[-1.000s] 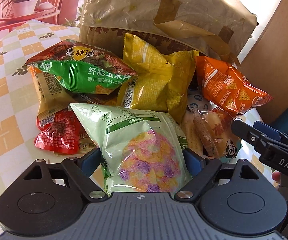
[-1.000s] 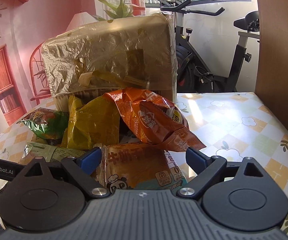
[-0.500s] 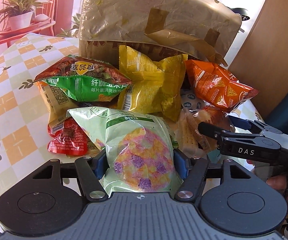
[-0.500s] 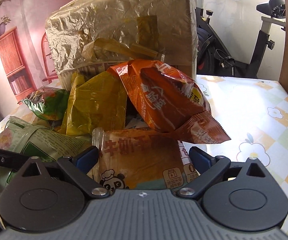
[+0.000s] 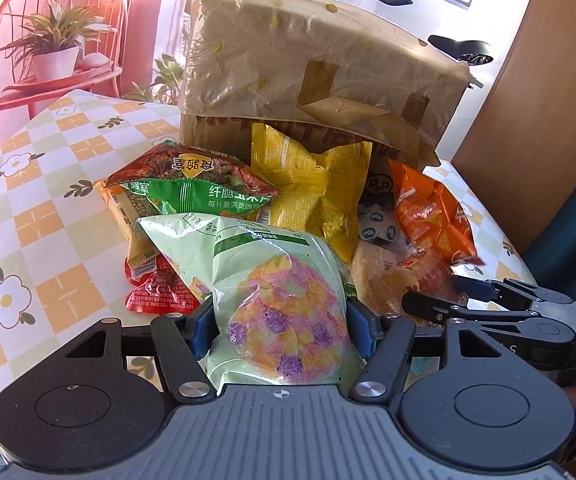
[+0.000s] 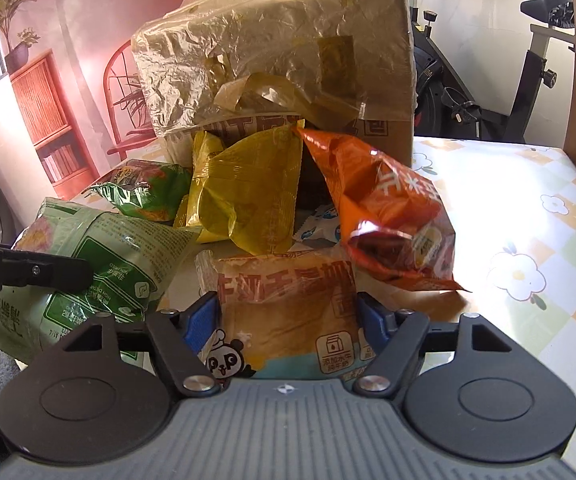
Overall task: Organize snacks
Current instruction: 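Lift the green gummy bag with the left tool while the right tool grasps the bread pack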
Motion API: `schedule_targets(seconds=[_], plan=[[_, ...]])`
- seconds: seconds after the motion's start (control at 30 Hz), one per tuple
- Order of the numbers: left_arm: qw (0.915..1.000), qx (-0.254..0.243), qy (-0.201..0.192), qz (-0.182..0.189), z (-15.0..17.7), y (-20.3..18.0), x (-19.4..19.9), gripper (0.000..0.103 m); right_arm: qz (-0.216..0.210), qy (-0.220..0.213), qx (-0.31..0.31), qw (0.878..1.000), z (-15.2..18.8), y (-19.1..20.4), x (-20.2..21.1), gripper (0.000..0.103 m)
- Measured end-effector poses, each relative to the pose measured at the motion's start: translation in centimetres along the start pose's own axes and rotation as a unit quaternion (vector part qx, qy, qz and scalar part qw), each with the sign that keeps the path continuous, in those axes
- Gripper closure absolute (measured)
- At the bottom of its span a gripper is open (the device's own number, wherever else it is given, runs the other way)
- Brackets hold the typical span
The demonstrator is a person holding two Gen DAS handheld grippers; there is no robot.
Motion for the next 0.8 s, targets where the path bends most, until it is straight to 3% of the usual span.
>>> schedule_targets(seconds=[0.2,0.47,0.8], plan=[[0.9984,-0.033,-0.045,-0.012,-1.4,0.0,2.1,0.035,0.005,-0.028,0.018,0.999,-1.6,1.4,1.4,0.029],[0.9937,-0.035,-0.103,-0.026,-4.5,0.8,4.5,0.035,0.018,-0.090,0.064,0.994,-4.5,2.9,3.0,0.029],[0.9831,-0.047,-0.172,-0.041,-9.6,1.0,6.5,0.035,0.048,-0.167,0.038,0.984,-9.1,1.6,4.4,0.029]])
Point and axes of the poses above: each gripper's, at about its wrist camera, not at the fingertips, and x roughly against the way its jaws point, y to its left, z to its underside, the point moved 8 cm from there along -x, roughly the way its jaws point, and after that the axes turned 14 degrees about -y, right-handed, at the moved point
